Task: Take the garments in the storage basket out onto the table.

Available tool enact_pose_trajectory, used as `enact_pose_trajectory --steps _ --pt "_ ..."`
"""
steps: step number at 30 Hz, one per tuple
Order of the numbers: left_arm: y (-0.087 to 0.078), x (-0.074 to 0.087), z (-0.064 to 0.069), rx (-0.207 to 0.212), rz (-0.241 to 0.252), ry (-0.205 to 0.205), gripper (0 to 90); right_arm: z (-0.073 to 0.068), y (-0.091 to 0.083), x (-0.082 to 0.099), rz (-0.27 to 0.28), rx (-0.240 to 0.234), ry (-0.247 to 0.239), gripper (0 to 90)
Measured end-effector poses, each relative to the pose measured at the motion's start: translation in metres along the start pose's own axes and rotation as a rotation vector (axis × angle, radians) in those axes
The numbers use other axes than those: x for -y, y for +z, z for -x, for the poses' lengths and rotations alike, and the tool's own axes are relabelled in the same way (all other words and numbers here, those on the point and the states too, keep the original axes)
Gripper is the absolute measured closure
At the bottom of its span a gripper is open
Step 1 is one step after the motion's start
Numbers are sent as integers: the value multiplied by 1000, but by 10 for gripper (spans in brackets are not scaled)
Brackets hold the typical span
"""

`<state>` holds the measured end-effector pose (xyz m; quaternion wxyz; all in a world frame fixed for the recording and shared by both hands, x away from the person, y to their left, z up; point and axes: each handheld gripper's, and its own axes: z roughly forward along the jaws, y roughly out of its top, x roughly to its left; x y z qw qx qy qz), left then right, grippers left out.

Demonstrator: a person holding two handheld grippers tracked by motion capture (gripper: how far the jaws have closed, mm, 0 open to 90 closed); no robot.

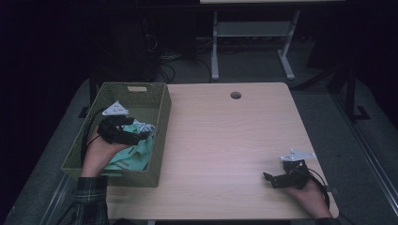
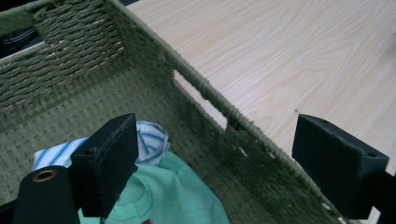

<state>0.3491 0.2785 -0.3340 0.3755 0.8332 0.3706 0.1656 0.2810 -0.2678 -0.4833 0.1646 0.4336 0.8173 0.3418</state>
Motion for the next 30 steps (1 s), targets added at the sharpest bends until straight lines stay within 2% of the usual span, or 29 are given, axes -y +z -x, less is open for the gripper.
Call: enact_pose_trajectory --steps 14,21,24,25,30 --pt "1 13 -17 -31 -8 -39 140 0 0 0 0 -1 0 11" --pt "11 21 -24 -47 -26 -57 140 0 0 0 0 -1 1 11" --pt "15 25 -28 -56 -47 -52 140 0 0 0 0 -1 0 11" --pt "17 27 -29 -59 -48 -63 140 0 0 0 0 -1 0 11" --pt "23 33 -35 -60 -55 -69 140 0 0 0 0 -1 0 11"
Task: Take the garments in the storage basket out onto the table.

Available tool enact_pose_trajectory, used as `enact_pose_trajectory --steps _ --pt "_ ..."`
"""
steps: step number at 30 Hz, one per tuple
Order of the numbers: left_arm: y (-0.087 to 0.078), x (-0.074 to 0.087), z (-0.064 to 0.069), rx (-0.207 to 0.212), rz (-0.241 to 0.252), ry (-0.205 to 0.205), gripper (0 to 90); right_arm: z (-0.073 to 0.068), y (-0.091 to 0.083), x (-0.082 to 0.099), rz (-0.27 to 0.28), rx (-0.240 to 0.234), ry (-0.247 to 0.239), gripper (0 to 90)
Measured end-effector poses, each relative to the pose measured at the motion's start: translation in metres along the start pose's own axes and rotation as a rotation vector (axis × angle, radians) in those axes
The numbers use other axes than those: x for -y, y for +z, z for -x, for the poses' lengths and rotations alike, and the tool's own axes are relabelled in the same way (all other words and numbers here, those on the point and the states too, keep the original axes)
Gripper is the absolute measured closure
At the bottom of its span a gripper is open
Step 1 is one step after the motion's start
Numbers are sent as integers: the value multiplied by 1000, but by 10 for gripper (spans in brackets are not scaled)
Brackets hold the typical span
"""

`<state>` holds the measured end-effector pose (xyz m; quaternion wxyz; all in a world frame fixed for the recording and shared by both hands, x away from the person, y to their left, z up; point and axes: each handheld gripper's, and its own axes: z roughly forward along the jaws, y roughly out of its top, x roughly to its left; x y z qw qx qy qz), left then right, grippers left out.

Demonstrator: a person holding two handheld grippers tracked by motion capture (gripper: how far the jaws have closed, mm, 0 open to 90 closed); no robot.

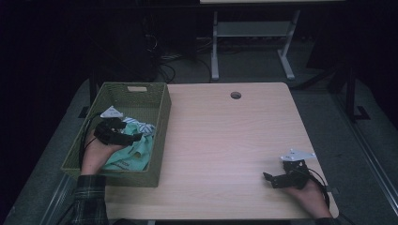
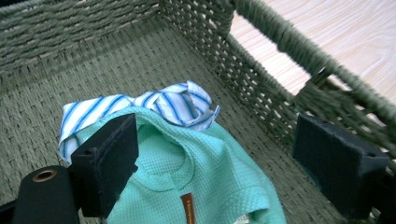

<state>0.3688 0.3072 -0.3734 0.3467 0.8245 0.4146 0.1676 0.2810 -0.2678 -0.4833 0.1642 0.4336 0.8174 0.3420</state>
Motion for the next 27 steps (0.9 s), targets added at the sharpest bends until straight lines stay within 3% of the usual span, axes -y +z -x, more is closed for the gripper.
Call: enact_pose_trajectory --steps 10,16,19,27 --pt "11 8 -6 -14 -25 -12 140 0 0 0 0 0 0 11" --pt "19 13 -9 0 -46 -23 140 0 0 0 0 0 0 11" --pt "21 14 -9 -22 -73 -15 140 0 0 0 0 0 1 11" --pt "30 15 -6 -1 -128 -12 144 0 0 0 0 0 1 11"
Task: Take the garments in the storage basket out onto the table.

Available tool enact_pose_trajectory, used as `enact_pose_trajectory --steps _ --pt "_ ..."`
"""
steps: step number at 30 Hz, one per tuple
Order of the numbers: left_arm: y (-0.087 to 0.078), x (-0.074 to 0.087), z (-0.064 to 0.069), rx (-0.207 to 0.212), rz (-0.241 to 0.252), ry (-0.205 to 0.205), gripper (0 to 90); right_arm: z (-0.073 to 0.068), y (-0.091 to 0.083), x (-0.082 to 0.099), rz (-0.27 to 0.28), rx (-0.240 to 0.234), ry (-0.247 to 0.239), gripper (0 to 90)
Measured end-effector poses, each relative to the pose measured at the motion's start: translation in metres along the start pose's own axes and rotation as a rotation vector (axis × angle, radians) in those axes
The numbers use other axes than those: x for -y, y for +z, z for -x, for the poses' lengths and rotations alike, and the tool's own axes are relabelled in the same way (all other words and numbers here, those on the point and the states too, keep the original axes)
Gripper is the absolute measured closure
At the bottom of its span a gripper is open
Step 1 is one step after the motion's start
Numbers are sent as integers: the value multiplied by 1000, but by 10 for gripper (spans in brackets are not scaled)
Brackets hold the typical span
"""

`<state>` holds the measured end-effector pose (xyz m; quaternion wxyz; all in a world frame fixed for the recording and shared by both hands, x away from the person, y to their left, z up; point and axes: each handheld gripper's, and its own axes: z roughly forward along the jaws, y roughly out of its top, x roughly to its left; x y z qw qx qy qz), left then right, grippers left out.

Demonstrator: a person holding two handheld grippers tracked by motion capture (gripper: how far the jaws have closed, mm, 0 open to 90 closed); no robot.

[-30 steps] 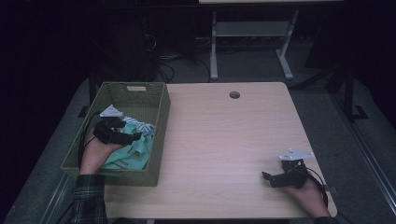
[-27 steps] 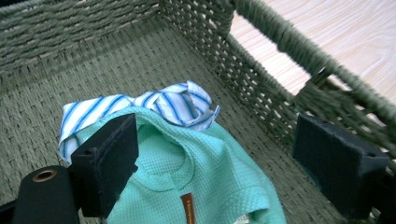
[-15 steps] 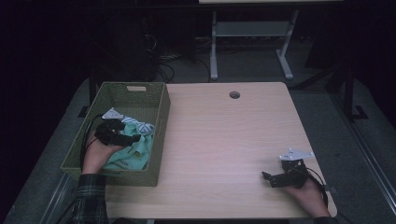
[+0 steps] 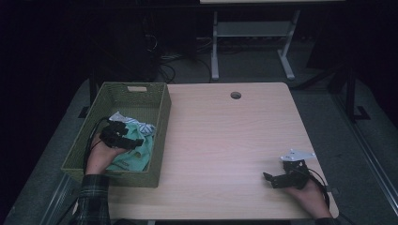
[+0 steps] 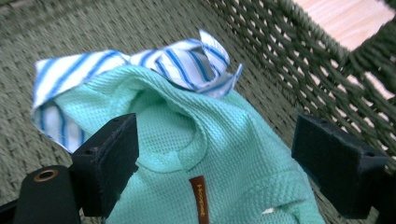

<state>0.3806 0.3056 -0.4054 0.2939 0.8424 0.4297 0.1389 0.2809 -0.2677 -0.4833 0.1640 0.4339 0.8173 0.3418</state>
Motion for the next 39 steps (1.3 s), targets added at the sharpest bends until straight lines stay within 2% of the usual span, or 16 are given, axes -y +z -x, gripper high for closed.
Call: enact_pose_trajectory --steps 7,16,23,26,31,36,39 --pt "6 1 1 14 -63 8 171 0 0 0 0 0 0 11" --pt "16 2 3 38 -138 -2 175 0 0 0 0 0 0 11" --pt "20 3 4 66 -185 2 244 0 0 0 -1 0 1 11" --pt "21 3 4 73 -193 -3 282 0 0 0 0 0 1 11" --pt "24 5 3 97 -257 -7 361 0 0 0 -1 0 1 11" --pt "24 5 2 103 -268 -25 438 0 0 0 -1 0 -1 11" --pt "24 5 1 114 -272 -42 534 0 0 0 -1 1 -1 11"
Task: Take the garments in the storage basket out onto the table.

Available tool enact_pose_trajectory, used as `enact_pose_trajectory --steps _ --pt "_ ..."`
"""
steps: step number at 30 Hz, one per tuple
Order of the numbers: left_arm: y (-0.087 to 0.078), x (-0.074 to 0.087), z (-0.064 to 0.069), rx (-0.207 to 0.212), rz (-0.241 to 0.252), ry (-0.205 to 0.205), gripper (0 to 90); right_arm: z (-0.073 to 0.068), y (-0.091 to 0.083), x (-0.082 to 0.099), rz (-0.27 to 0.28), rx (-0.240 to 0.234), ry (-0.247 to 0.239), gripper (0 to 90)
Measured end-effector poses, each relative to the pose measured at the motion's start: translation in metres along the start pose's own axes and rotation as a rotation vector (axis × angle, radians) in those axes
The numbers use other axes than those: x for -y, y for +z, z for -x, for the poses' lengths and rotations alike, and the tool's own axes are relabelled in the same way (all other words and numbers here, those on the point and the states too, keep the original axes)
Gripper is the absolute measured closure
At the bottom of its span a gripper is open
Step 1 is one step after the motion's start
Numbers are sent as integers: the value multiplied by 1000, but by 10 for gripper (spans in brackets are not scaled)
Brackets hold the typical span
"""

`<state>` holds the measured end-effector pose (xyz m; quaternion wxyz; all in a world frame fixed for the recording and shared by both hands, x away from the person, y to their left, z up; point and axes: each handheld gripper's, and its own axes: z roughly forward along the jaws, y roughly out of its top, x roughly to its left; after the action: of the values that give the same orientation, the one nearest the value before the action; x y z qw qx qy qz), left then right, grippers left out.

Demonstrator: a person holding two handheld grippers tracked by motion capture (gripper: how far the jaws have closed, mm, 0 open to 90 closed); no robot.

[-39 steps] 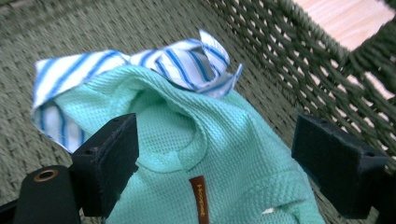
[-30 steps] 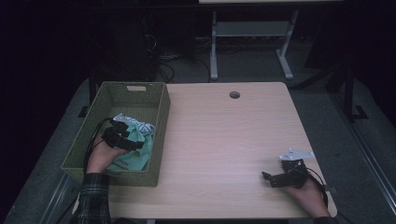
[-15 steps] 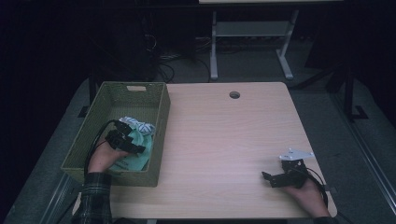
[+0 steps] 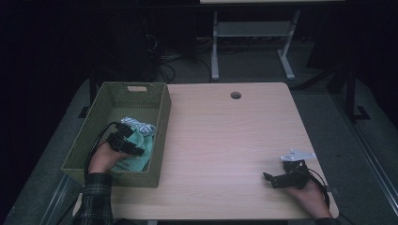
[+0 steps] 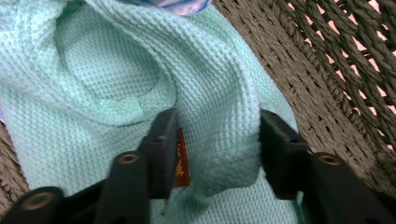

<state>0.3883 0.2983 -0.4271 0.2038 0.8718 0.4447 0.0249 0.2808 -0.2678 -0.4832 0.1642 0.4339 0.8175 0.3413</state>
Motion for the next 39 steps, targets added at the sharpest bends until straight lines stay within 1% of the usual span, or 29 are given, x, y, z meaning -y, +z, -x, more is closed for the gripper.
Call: enact_pose_trajectory --steps 1,2,3,4,8,10,13,15,17,18,21,24,29,30,31,33,36,37,39 --pt "0 0 0 12 -1 0 584 0 0 0 1 0 1 11" --pt "0 0 0 12 -1 0 617 0 0 0 1 0 1 11" --pt "-1 0 -1 12 -14 17 617 0 0 0 1 0 2 11" --pt "-1 0 -1 18 -18 1 672 0 0 0 1 0 1 11" --pt "-4 0 -2 20 -7 -17 796 0 0 0 1 0 2 11" --pt "-5 0 -1 19 -1 -34 822 0 0 0 1 0 2 11" --pt "-8 -1 -1 12 6 -30 830 0 0 0 0 0 1 11" --pt "-11 0 -1 4 31 -31 832 0 0 0 1 0 2 11" --pt "-16 0 -1 -3 74 -37 834 0 0 0 1 0 1 11" --pt "-19 0 -1 -8 90 -32 835 0 0 0 1 0 1 11" --pt "-26 1 -1 -18 155 -45 838 0 0 0 1 0 1 11" --pt "-33 3 -2 -28 209 -47 839 0 0 0 1 0 1 11" --pt "-44 5 -3 -20 291 -60 839 0 0 0 2 0 2 11" --pt "-46 5 -3 -17 306 -63 839 0 0 0 2 0 2 11" --pt "-46 5 -3 -17 306 -63 839 0 0 0 2 0 2 11" --pt "-50 6 -4 -18 341 -61 839 0 0 0 2 0 2 11" --pt "-56 5 -3 -25 370 -59 839 0 0 0 1 0 2 11" --pt "-56 5 -3 -25 370 -59 839 0 0 0 1 0 2 11" --pt "-61 6 -3 -16 398 -68 839 0 0 0 1 0 2 11"
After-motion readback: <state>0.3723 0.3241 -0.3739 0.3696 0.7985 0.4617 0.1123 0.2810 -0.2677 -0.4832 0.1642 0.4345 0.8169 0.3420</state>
